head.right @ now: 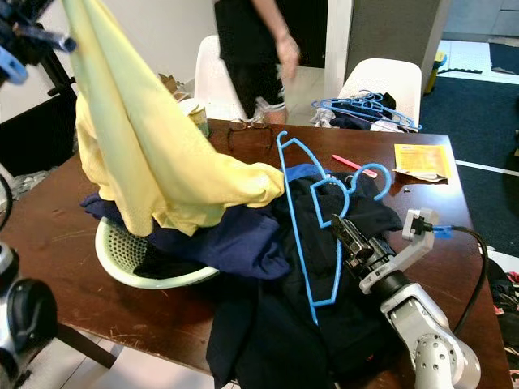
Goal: Hang hanger
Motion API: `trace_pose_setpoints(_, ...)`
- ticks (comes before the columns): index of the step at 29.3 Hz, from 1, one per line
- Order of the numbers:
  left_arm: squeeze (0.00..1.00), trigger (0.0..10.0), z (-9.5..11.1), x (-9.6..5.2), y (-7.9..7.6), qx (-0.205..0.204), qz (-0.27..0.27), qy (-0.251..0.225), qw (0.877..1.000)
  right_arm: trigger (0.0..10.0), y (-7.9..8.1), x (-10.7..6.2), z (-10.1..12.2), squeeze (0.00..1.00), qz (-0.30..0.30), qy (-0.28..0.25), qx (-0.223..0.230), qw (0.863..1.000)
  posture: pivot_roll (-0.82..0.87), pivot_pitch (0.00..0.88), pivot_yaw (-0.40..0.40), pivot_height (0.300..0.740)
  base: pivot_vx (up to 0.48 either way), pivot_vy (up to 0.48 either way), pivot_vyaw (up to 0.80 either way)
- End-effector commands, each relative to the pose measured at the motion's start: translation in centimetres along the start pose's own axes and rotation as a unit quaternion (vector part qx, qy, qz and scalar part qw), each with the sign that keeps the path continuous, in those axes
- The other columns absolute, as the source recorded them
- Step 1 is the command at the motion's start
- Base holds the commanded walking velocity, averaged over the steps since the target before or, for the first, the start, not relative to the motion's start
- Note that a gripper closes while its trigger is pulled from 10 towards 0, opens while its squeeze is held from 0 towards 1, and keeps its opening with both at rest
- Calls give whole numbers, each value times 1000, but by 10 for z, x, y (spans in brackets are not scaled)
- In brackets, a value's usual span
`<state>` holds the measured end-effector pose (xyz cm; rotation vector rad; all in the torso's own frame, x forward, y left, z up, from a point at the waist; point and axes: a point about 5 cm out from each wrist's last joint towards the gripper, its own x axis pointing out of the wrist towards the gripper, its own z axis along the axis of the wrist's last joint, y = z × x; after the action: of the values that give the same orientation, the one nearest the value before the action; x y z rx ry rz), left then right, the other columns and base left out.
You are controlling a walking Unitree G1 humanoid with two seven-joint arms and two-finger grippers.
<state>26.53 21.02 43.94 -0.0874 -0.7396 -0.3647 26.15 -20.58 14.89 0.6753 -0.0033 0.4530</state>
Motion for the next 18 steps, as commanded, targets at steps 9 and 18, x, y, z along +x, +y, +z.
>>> trace_pose_setpoints(9,0,0,-103,-48,-59,-67,-200,248,945,10000,2,1,-6,0,-2,7,1,1000,-23,18,101,740,0,0,0)
trace_pose_setpoints(18,0,10000,-167,-106,-108,-79,-279,372,882,10000,2,1,-7,0,-3,8,-1,1000,-28,19,96,740,0,0,0)
